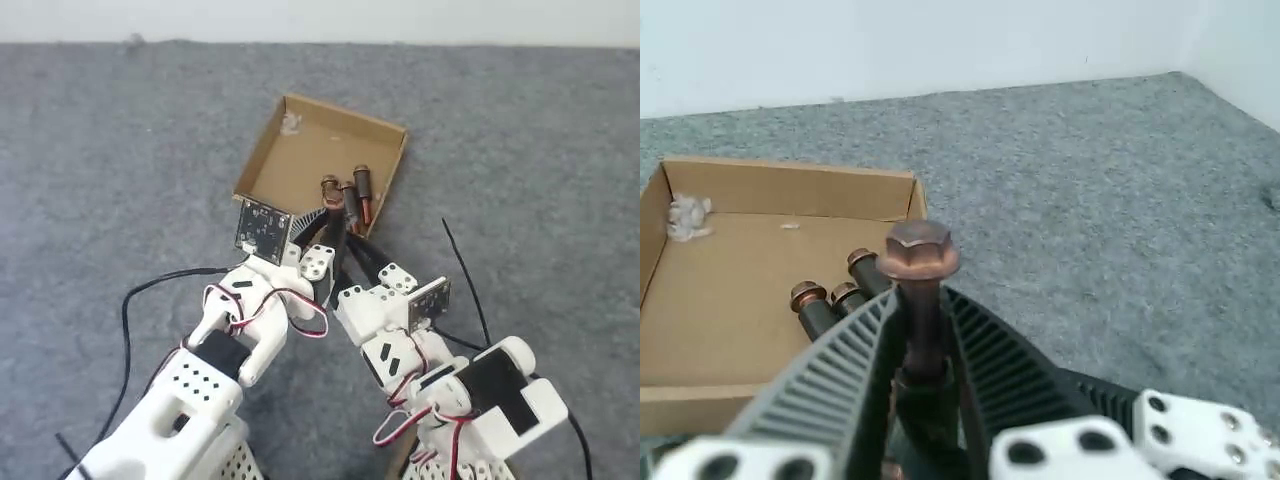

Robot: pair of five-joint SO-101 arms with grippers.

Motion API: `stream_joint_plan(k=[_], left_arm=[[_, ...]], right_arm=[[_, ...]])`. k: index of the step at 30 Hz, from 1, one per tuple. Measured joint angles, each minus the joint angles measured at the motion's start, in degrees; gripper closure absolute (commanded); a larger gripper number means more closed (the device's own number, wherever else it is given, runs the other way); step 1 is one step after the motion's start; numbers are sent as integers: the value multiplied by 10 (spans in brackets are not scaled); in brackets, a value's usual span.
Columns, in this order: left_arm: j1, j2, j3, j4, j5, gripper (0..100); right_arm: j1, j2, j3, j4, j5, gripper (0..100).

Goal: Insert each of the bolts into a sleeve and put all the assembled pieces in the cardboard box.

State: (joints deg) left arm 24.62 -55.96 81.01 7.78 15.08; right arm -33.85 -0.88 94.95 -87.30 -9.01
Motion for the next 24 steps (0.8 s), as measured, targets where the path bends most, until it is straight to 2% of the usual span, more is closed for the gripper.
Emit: stream_joint_plan(k=[7, 16, 24], left_arm=[[2, 0, 14, 2, -28, 968], [-6, -2, 19, 19, -51, 774], [-40, -1, 21, 25, -53, 761]], right_arm=[[0, 0, 0, 0, 0, 992], [5, 0, 0, 0, 0, 992], [8, 0, 0, 0, 1, 992]])
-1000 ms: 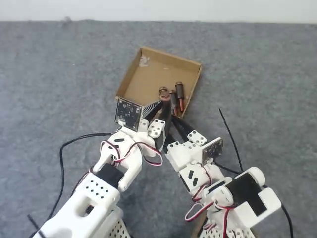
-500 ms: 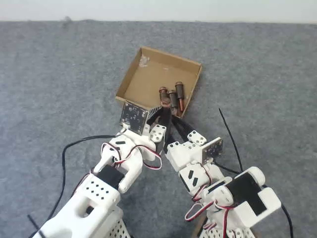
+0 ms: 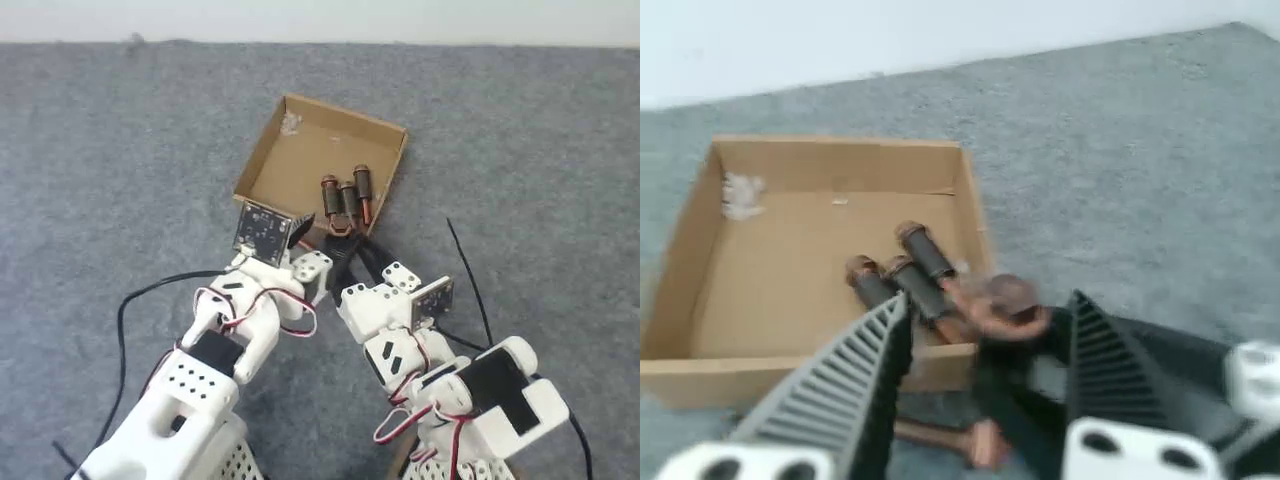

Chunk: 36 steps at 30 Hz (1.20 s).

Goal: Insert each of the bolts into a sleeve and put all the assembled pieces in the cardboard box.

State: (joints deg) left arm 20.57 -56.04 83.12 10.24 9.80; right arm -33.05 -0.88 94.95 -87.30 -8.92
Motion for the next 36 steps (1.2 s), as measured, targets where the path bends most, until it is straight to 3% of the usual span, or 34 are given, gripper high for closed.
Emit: stream_joint_plan(k=[7, 12, 18, 26, 36], left_arm=[[-4, -19, -15, 6, 15, 764], [14, -147, -62, 97, 60, 773], [25, -331, -114, 232, 77, 968], [-95, -462, -96, 265, 75, 981], [-277, -471, -28, 265, 75, 981]], right_arm=[[0, 0, 0, 0, 0, 992], [0, 0, 0, 0, 0, 992], [7, 0, 0, 0, 0, 992], [17, 0, 0, 0, 0, 992], [25, 0, 0, 16, 1, 992]])
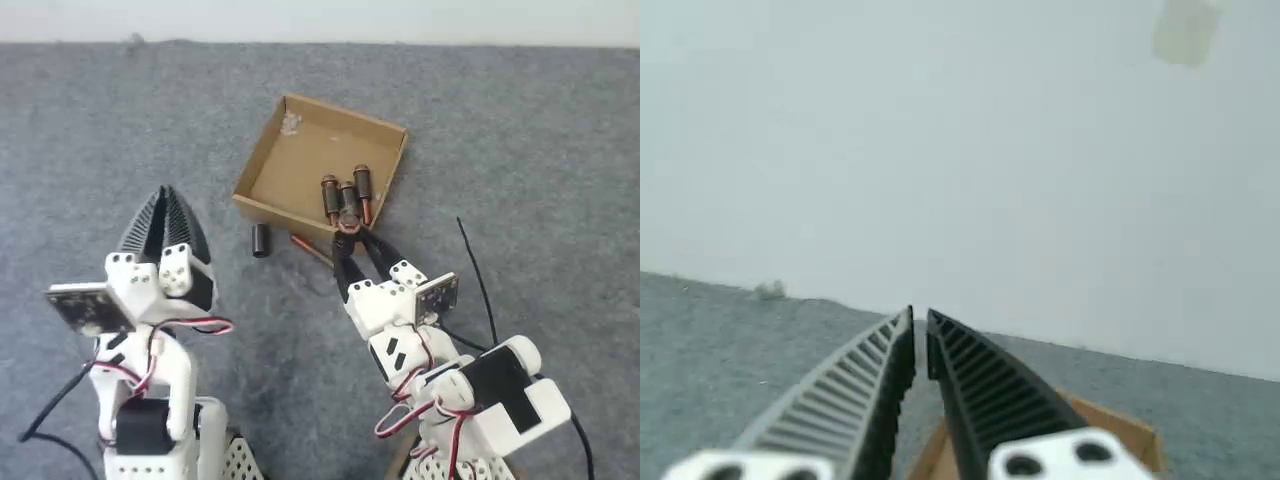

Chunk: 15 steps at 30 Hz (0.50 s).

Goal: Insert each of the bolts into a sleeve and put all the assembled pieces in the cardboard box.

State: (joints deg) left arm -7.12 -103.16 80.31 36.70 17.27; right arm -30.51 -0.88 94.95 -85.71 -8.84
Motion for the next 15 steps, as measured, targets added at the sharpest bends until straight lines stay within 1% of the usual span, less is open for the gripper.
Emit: stream_joint_plan(k=[5, 12, 15], left_arm=[[-51, 0, 52, 0, 1, 981], [-79, 0, 155, 0, 0, 981], [-102, 0, 165, 32, 0, 981]], right_arm=[[0, 0, 0, 0, 0, 992], [0, 0, 0, 2, 0, 992], [0, 0, 0, 4, 0, 992]])
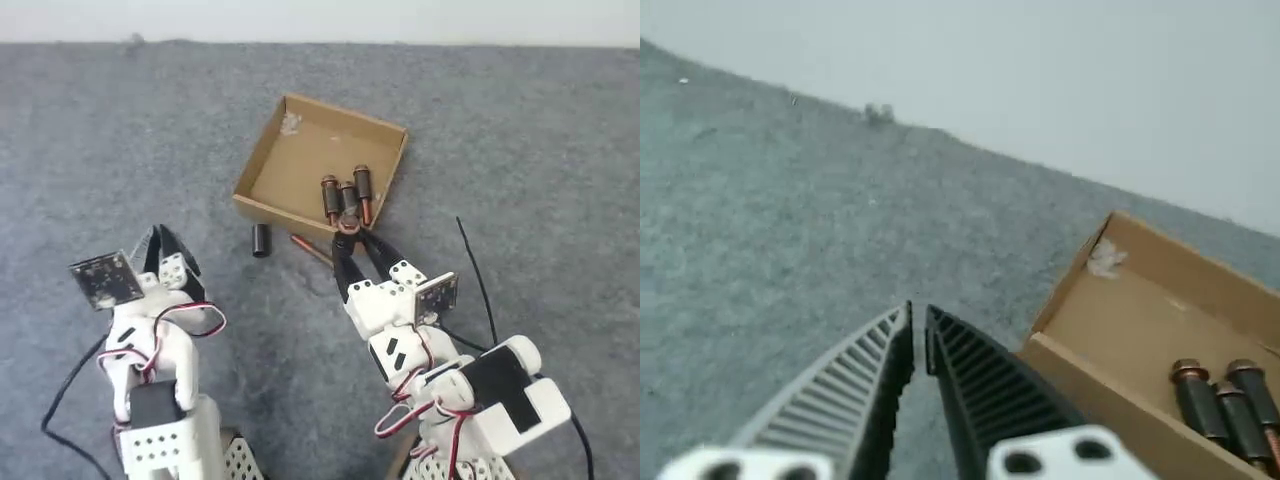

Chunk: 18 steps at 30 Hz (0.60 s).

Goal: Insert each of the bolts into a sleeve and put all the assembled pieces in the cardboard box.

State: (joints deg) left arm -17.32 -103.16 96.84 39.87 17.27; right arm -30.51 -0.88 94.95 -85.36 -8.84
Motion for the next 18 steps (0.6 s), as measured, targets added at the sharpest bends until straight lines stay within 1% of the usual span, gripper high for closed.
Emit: stream_joint_plan(k=[3, 9, 13, 16, 18], left_arm=[[-7, 0, 1, 54, -9, 981], [-7, 0, 1, 148, -127, 981], [7, 0, 1, 205, -185, 981], [19, 0, 1, 217, -207, 979], [26, 0, 1, 218, -208, 979]], right_arm=[[0, 0, 0, 0, 0, 992], [0, 0, 0, 0, 0, 992], [0, 0, 0, 7, 0, 992], [0, 0, -3, 54, 0, 992], [1, 0, -17, 98, 0, 992]])
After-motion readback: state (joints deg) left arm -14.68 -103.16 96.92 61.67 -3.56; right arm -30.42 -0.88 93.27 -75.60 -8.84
